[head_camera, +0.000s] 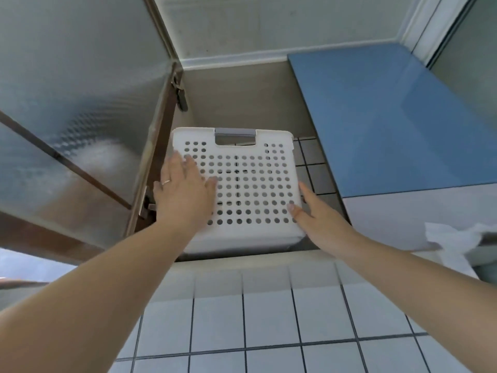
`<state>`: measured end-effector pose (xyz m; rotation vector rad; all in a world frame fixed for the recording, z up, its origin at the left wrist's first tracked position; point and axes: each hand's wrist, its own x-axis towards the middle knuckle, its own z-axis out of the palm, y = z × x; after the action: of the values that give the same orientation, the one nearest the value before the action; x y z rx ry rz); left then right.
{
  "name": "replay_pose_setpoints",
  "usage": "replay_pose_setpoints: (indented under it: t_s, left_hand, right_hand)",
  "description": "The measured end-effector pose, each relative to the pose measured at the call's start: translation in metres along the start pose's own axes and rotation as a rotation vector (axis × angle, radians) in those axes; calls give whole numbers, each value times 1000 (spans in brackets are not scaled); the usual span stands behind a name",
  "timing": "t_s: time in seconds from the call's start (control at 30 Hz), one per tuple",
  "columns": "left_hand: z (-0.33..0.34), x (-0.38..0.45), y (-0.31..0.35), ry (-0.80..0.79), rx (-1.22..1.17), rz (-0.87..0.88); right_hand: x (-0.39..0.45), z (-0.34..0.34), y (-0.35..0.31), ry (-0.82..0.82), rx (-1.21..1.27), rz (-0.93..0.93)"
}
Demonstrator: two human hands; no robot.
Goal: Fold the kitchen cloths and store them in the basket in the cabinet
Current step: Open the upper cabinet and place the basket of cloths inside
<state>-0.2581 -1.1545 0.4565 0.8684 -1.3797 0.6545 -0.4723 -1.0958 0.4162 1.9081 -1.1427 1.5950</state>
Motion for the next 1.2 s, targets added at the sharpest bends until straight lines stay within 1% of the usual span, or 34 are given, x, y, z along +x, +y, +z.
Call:
replay_pose_setpoints:
  t_s: [0.03,0.07,0.17,0.23,0.3,0.37,0.43,0.57,0.7,0.77,0.83,0.93,1.0,1.1,1.2]
  left_hand:
    - [8,-8,-4,-12,67,101]
    - [14,-14,-6,-32,109,166]
    - [23,-23,-20,-105,179,204]
    - [27,-21,-27,-142,218,194]
    - [32,-22,-37,-218,215,149]
    - [40,-27,-40,-306,162,121]
    - [44,-40,-46,-359,122,115]
    - [50,-48,-52,-338,109,149]
    - [49,-46,-52,-377,99,135]
    - [43,-47,-50,-391,40,102]
    - [31,-55,-46,-390,-70,62]
    - [11,-75,-42,-346,-195,120]
    - [-4,-88,-42,-349,-250,165]
    - [-34,-106,-51,-324,-335,188]
    - [-60,-123,-68,-287,-451,113]
  right_hand:
    - [0,3,1,-9,-1,34]
    - [2,6,2,-11,-5,62]
    - [6,17,7,-7,-53,97]
    - [7,24,9,-15,-94,93]
    - [8,36,8,-50,-156,86]
    - [11,39,7,-82,-250,77]
    - [16,44,5,-114,-322,70]
    - [21,43,6,-114,-331,59]
    - [21,43,11,-107,-355,59]
    - [19,44,10,-95,-360,61]
    - [16,44,6,-50,-365,50]
    - [4,50,0,83,-441,-59]
    - [-5,58,-5,147,-457,-151]
    - [-24,71,-21,113,-412,-257]
    - [-42,82,-42,45,-380,-373]
